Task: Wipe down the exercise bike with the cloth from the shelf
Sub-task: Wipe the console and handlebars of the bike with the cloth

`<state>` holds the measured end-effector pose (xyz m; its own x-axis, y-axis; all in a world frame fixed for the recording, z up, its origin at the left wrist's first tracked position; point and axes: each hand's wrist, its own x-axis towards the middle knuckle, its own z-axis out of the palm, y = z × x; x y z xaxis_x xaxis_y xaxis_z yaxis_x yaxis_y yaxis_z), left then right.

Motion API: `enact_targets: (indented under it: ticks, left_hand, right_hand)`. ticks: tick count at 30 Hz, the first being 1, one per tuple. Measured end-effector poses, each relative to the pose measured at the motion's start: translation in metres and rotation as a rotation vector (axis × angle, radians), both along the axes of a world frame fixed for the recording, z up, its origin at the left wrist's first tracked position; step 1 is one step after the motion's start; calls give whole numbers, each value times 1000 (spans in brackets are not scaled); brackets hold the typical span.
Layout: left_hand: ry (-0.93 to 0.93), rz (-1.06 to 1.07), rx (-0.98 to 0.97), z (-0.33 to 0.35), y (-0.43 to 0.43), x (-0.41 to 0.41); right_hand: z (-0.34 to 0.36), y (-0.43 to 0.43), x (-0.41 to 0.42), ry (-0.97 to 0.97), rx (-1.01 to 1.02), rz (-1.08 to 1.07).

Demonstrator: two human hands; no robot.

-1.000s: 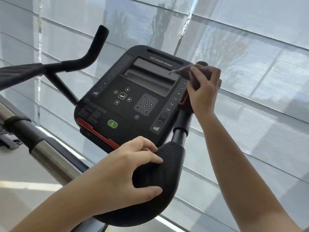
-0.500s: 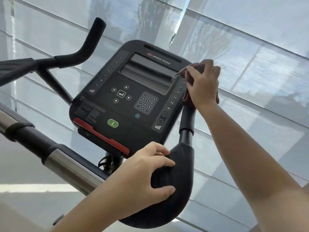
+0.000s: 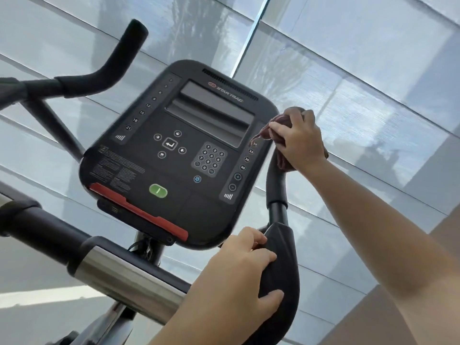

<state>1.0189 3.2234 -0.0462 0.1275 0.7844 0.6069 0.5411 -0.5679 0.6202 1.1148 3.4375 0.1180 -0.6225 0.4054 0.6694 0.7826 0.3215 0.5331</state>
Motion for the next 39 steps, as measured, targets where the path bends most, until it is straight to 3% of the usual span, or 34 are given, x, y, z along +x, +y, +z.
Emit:
enact_targets:
  ticks: [6,9,14,17,22,28,31,39]
  left_hand:
    - [-9,4,24,-2,3,1]
    - [-21,14,39,-4,2,2]
    - [-14,29,53,-4,2,2]
    - [-12,34,67,-4,2,1]
    - [-10,43,75,-4,1,1]
    - [9,74,72,3,-2,-1]
    - [20,94,77,5,-6,0]
    - [73,175,116,-2,-30,0]
  right_hand:
    - [-13,-7,-5,-145,-78,-113]
    - [-30,-22,-3,-178,-277,-99]
    - [-38,-51,26,105,-709,156]
    - [-48,-53,37,295,-691,263]
    - [-58,-35,27,425,-458,266]
    - [-61,-69,52,620,-834,334]
    - [-69,-100,63,582,-976,368]
    - [-74,-134,68,688,-1045,370]
